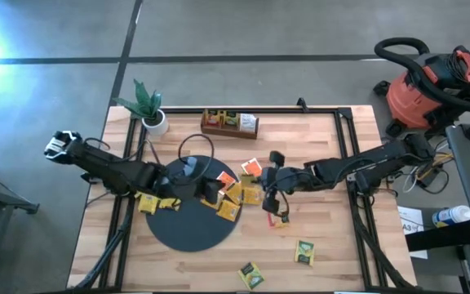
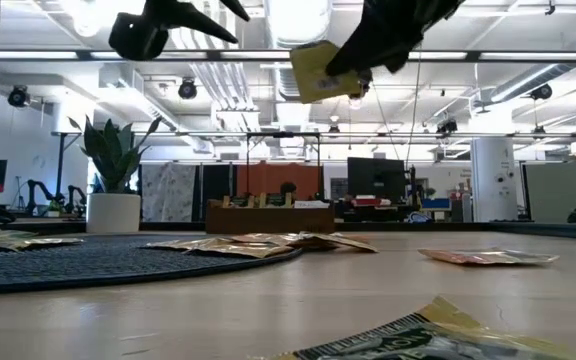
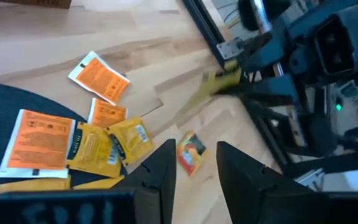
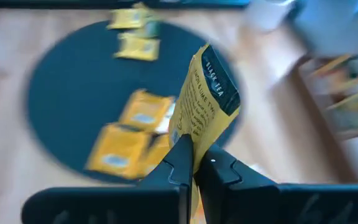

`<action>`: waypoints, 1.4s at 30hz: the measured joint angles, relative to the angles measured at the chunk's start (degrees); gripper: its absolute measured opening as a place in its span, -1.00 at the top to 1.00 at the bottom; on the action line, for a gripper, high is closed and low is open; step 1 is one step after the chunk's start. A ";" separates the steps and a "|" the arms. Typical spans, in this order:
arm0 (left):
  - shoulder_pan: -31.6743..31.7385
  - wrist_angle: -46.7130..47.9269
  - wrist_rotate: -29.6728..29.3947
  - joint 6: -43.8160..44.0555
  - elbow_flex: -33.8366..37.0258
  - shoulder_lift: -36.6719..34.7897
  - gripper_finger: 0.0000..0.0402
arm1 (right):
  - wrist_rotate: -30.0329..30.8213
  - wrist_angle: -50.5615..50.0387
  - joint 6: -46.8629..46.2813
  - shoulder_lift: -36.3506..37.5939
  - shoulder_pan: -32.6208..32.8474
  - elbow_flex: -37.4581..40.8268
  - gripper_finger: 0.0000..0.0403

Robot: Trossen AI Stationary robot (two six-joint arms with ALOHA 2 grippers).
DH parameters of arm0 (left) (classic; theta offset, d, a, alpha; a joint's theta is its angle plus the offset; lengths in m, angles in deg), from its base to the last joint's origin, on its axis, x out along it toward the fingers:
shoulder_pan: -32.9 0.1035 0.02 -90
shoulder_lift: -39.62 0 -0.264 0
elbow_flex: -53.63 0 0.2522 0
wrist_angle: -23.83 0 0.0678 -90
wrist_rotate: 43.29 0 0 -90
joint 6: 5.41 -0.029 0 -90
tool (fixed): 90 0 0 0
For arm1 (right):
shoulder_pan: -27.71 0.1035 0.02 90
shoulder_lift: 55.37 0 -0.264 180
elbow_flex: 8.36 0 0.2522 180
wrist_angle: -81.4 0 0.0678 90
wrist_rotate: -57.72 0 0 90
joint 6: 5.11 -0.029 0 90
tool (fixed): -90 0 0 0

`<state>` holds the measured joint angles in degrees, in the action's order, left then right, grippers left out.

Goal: Pick & Place Tea
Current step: Put the yellow tea bag into the middle section of the wooden organizer

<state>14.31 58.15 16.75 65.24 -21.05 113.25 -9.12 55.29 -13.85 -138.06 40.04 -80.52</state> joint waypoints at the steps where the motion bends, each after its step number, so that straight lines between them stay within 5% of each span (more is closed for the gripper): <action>1: 0.01 -0.01 0.00 0.84 0.01 -0.15 0.45 | 2.66 -0.73 1.40 0.01 0.14 -0.49 0.95; 12: 4.18 -11.87 0.06 4.39 0.05 -0.86 0.45 | 24.12 -7.26 5.54 -0.68 0.45 -2.16 0.95; 20: 12.06 -16.25 1.82 9.07 0.24 -1.13 0.45 | 39.88 -6.31 18.94 -1.71 0.36 -2.13 0.95; 27: 22.70 -22.47 20.84 8.50 0.31 -0.65 0.45 | 44.58 -5.86 24.17 -3.32 0.04 -2.07 0.95; 33: 27.66 -22.03 27.68 5.69 0.32 -0.53 0.45 | 52.45 -5.88 27.36 -4.49 -1.60 -2.00 0.94; 42: 30.17 -24.30 31.36 6.19 2.63 -0.48 0.45 | 53.36 -5.05 31.47 -4.69 -1.77 -3.36 0.94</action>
<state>44.49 33.85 48.12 71.43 -18.41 112.77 44.24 50.24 17.62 -142.74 38.27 -83.88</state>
